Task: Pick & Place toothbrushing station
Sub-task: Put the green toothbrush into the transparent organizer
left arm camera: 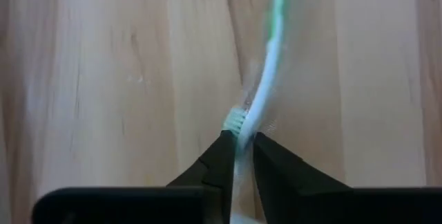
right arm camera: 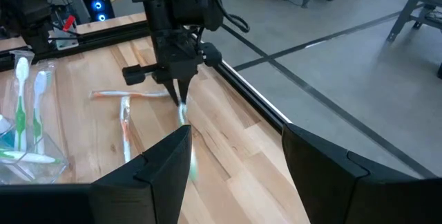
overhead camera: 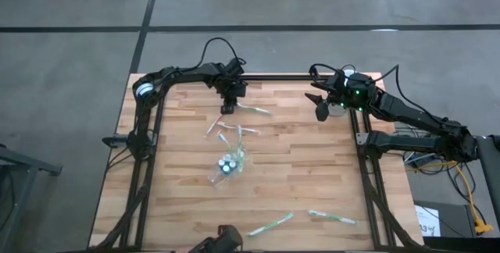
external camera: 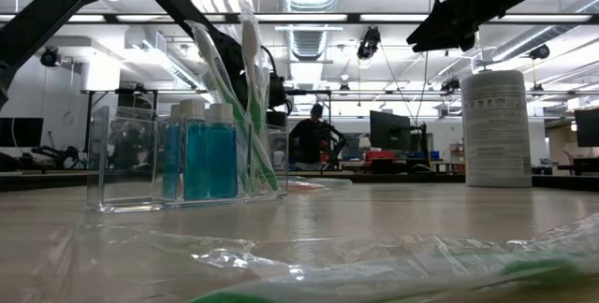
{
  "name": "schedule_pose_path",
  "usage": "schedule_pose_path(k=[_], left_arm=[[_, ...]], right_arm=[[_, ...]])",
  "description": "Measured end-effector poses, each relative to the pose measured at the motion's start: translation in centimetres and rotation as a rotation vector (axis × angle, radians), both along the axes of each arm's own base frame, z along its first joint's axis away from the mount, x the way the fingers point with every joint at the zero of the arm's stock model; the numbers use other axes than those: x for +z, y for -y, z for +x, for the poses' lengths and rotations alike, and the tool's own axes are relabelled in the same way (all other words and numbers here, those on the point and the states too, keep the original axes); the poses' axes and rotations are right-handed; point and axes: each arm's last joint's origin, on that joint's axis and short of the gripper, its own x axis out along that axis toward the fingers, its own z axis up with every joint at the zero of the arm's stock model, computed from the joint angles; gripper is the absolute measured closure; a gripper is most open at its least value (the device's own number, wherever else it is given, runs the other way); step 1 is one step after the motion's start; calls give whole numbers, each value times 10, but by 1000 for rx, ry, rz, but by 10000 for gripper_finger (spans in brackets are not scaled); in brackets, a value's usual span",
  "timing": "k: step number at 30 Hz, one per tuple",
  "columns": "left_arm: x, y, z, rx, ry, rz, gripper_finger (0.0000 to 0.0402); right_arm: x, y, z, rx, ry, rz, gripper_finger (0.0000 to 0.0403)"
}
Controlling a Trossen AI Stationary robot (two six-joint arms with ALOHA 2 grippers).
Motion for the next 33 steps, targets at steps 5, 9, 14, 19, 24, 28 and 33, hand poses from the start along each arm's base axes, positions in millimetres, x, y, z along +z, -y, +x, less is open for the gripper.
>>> schedule_pose_path(k=[5, 9, 14, 19, 24, 28, 33], left_arm=[[5, -1, -1, 50, -33, 11, 382], [10, -1, 0, 67, -67, 43, 396], [24, 0, 2, 87, -106, 71, 398], [49, 5, 1, 113, -177, 136, 398], [84, 13, 3, 155, -230, 205, 399], [116, 25, 2, 186, -301, 287, 398], [155, 50, -1, 206, -373, 371, 399]], right_arm=[[0, 0, 0, 0, 0, 0, 181], [0, 0, 0, 0, 0, 0, 181], [0, 0, 0, 0, 0, 0, 181], [0, 0, 0, 0, 0, 0, 181], [0, 0, 0, 0, 0, 0, 181], [0, 0, 0, 0, -1, 1, 181], [0, 0, 0, 0, -2, 1, 181]])
